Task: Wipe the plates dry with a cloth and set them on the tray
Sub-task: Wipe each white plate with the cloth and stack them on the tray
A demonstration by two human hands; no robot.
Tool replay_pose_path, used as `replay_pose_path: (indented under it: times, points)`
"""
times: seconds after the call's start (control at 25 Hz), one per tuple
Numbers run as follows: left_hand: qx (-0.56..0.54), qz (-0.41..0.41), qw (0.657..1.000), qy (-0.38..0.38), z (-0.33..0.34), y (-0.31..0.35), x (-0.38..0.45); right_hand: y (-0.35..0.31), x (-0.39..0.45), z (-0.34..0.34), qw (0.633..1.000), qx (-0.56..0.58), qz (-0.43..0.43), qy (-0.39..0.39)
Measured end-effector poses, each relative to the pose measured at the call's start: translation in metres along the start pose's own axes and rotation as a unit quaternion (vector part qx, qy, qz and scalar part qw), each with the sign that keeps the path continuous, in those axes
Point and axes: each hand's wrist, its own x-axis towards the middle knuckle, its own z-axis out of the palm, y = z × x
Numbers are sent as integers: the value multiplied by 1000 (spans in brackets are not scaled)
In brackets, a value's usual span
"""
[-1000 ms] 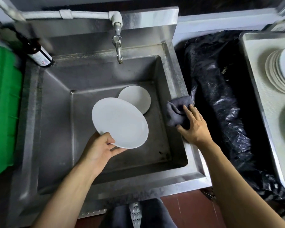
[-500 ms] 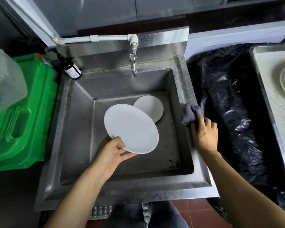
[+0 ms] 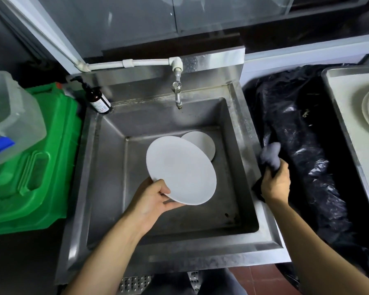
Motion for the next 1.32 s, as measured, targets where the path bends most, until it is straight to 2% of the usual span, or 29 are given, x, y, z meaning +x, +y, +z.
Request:
replay_pose_path:
  times: [0.08, 0.16, 0.28, 0.4, 0.48, 0.56, 0.84, 0.96, 1.08, 1.16, 1.32]
  points:
    - [17, 7, 1000, -8, -3, 8, -4, -33, -12, 1, 997, 62, -8, 52]
    - [29, 6, 999, -17, -4, 16, -9, -76, -28, 8, 991, 123, -39, 46]
    - [34, -4, 999, -16, -1, 25, -16, -124, -61, 28, 980, 123, -136, -70]
    - [54, -8, 999, -5, 1, 29, -23, -143, -90, 50, 969, 67, -170, -168]
    - [64, -6, 998, 0, 0, 30, -27, -147, -98, 57, 969, 28, -145, -199]
    - [70, -6, 997, -10, -2, 31, -30, -154, -104, 59, 964, 24, -161, -209]
    - [123, 35, 990, -60, -6, 37, -32, -182, -142, 63, 915, 158, -250, -274]
    - [115, 45, 989, -83, -6, 37, -33, -181, -145, 59, 914, 173, -248, -269]
    - [125, 38, 986, -102, -5, 37, -34, -177, -130, 51, 955, 137, -161, -208]
    - [140, 38, 983, -113, -5, 38, -35, -177, -127, 49, 962, 134, -127, -200]
    - [152, 54, 979, -127, -4, 44, -35, -191, -152, 56, 917, 187, -213, -281]
